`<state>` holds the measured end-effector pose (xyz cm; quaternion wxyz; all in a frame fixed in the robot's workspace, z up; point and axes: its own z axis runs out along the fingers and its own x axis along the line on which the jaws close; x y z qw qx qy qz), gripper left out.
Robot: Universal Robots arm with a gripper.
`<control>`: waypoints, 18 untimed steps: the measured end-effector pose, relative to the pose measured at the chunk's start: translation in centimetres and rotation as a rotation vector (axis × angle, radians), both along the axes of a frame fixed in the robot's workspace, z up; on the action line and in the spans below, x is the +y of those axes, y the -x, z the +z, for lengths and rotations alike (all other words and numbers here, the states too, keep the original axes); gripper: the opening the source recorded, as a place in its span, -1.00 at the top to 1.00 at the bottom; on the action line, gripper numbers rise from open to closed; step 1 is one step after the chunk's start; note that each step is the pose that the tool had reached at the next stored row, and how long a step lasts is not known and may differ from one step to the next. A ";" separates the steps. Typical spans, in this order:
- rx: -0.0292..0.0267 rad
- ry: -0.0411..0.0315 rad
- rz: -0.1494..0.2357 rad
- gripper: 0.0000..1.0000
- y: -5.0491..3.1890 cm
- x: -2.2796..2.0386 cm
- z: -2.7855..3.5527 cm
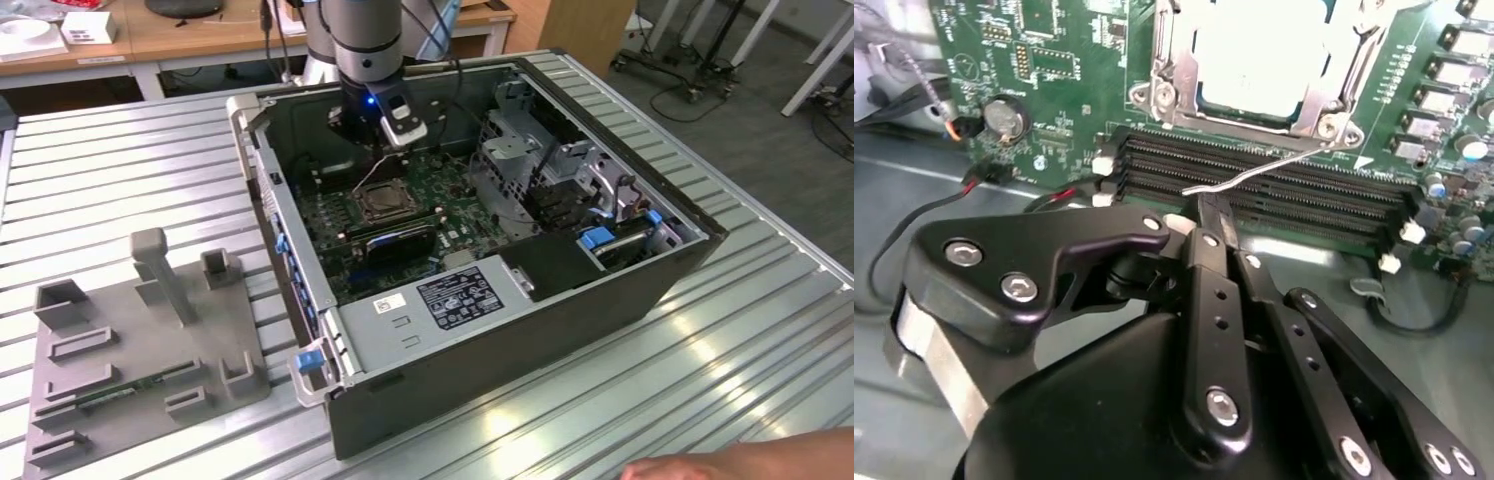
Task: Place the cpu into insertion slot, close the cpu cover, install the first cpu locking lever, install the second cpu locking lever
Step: 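Install the first cpu locking lever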
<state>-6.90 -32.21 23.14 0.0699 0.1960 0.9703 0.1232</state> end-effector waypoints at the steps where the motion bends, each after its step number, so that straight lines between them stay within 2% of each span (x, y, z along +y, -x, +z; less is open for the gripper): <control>1: 0.0001 0.0000 0.000 0.79 -0.01 0.00 0.20; 5: 0.0001 -0.0001 0.000 0.79 -0.03 0.00 0.92; 18: 0.0001 -0.0001 0.000 0.79 -0.05 0.00 2.54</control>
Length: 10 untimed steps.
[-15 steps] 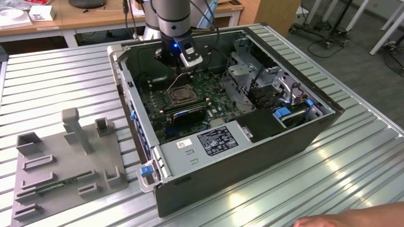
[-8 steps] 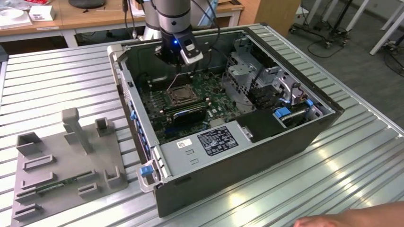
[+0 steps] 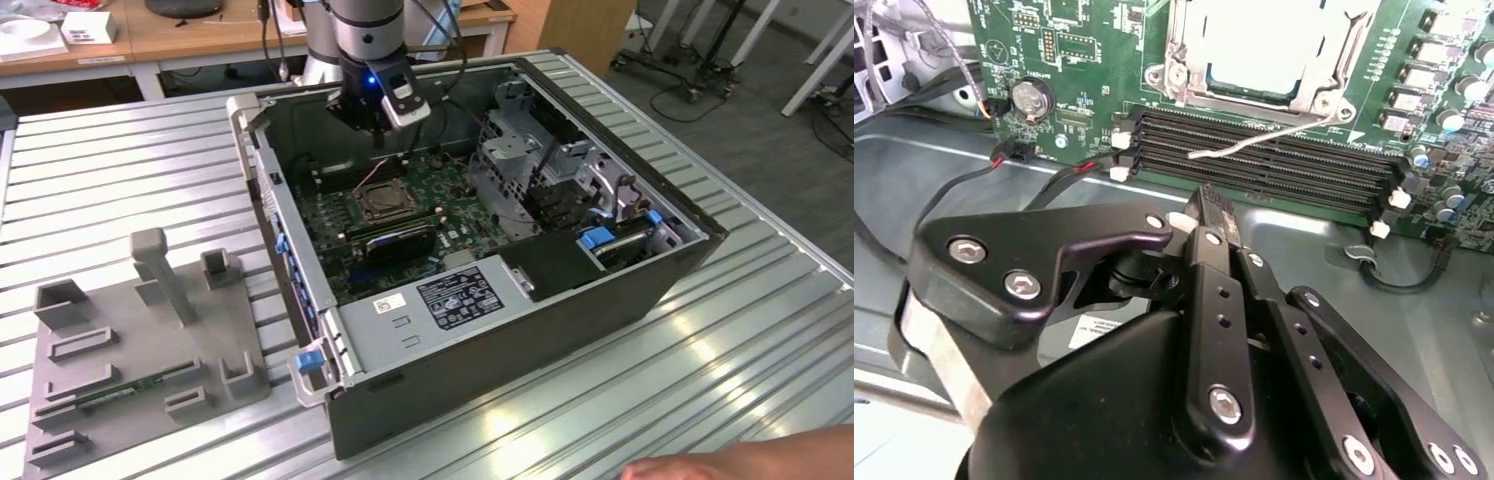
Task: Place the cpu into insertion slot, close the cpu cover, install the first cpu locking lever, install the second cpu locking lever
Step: 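Install the first cpu locking lever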
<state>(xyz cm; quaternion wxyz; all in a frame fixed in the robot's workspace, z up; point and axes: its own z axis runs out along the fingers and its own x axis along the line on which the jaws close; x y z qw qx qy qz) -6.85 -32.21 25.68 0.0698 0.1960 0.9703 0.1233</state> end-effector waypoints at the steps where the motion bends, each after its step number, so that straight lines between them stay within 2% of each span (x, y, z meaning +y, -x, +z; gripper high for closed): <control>1: -0.0002 -0.0002 0.000 0.79 0.00 0.00 0.00; 5: -0.0001 -0.0002 0.000 0.79 -0.01 -0.06 -0.05; 10: -0.0001 -0.0001 0.000 0.79 0.00 -0.28 -0.42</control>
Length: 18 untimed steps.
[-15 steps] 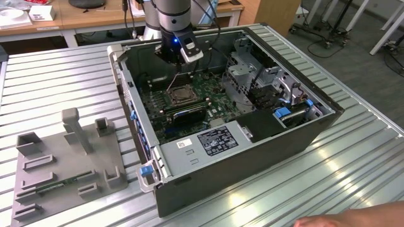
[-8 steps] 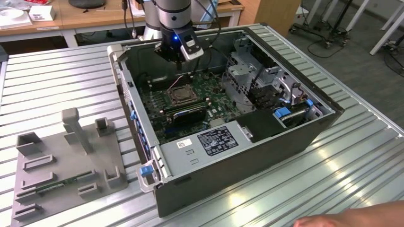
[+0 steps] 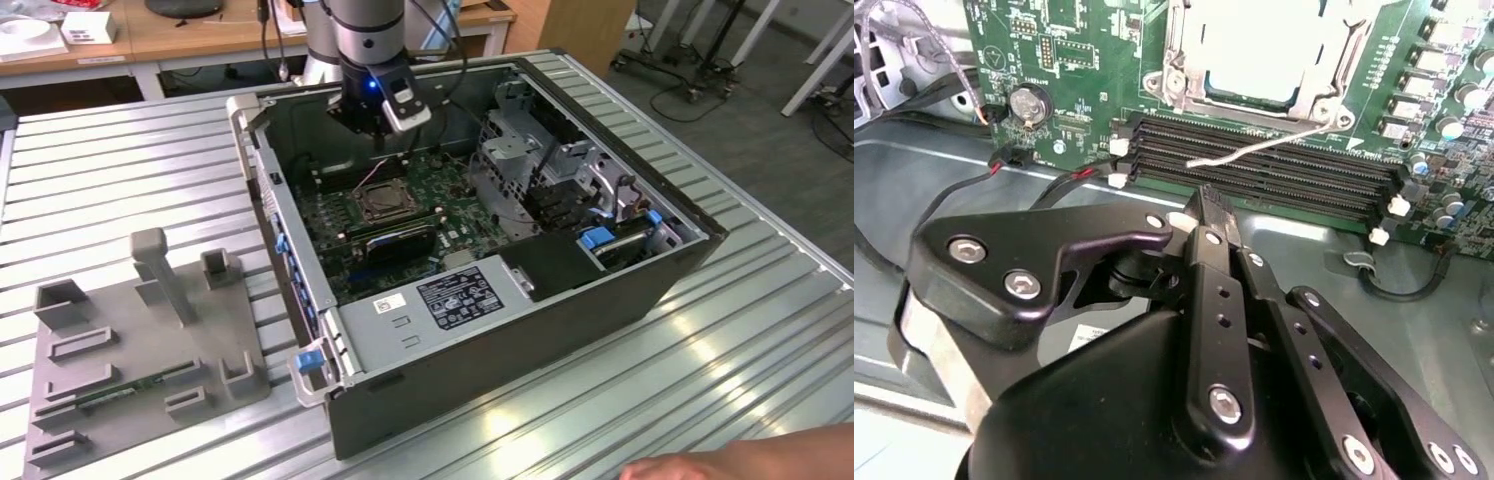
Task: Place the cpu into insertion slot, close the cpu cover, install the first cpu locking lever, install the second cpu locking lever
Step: 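Install the first cpu locking lever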
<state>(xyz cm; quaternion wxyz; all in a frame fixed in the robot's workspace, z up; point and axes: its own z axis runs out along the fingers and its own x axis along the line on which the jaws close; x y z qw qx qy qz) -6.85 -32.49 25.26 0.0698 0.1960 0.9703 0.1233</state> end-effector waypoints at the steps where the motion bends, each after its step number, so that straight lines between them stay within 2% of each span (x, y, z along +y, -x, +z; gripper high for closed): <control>1: 0.0000 0.0000 0.000 0.79 0.00 -0.07 -0.12; 4: -0.0001 -0.0001 0.000 0.79 0.01 -0.26 -0.64; 10: -0.0005 0.0001 0.000 0.79 0.09 -0.35 -1.68; 18: -0.0024 0.0000 0.001 0.79 1.03 -0.54 -2.08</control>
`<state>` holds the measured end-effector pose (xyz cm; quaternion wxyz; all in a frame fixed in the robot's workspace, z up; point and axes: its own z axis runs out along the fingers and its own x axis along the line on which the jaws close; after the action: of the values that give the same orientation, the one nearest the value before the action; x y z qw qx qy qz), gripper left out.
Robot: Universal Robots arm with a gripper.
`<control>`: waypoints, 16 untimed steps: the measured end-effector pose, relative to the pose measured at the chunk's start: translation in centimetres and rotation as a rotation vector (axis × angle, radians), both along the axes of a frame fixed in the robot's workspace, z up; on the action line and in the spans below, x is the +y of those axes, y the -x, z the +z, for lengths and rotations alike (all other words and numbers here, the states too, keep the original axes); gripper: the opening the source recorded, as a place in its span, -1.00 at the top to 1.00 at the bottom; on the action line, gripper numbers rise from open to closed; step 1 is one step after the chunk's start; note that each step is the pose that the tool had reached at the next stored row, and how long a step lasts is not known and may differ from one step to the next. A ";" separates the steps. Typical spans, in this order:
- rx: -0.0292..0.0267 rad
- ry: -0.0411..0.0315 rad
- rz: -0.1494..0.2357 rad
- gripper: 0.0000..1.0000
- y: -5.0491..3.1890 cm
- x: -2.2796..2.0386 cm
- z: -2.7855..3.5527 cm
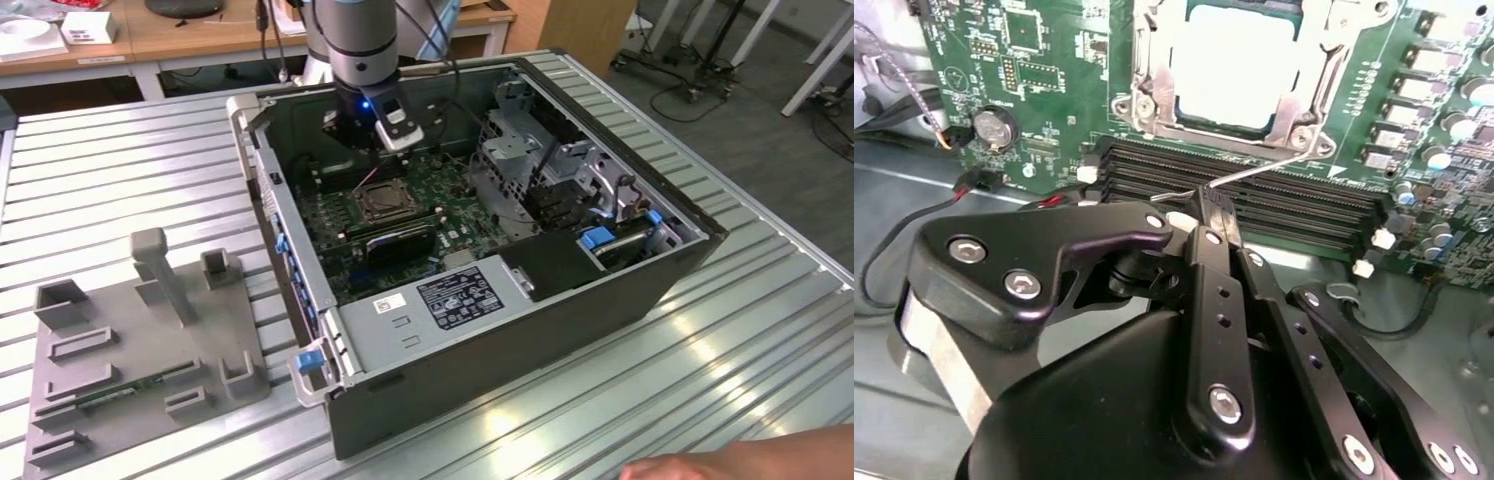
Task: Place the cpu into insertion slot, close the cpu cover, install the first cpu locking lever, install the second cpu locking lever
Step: 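Install the first cpu locking lever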
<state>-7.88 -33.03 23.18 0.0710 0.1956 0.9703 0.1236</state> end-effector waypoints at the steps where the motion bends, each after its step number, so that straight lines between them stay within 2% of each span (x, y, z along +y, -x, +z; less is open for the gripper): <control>1: -0.0003 0.0000 0.000 0.79 0.09 -0.06 -0.03; 7: -0.0020 -0.0007 0.005 0.79 0.98 -0.19 -0.75; 11: -0.0033 -0.0011 0.017 0.79 1.11 -0.21 -1.31; 16: -0.0045 -0.0013 0.064 0.79 1.12 -0.21 -1.85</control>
<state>-9.00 -33.23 21.33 0.0690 0.1643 0.9758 0.1268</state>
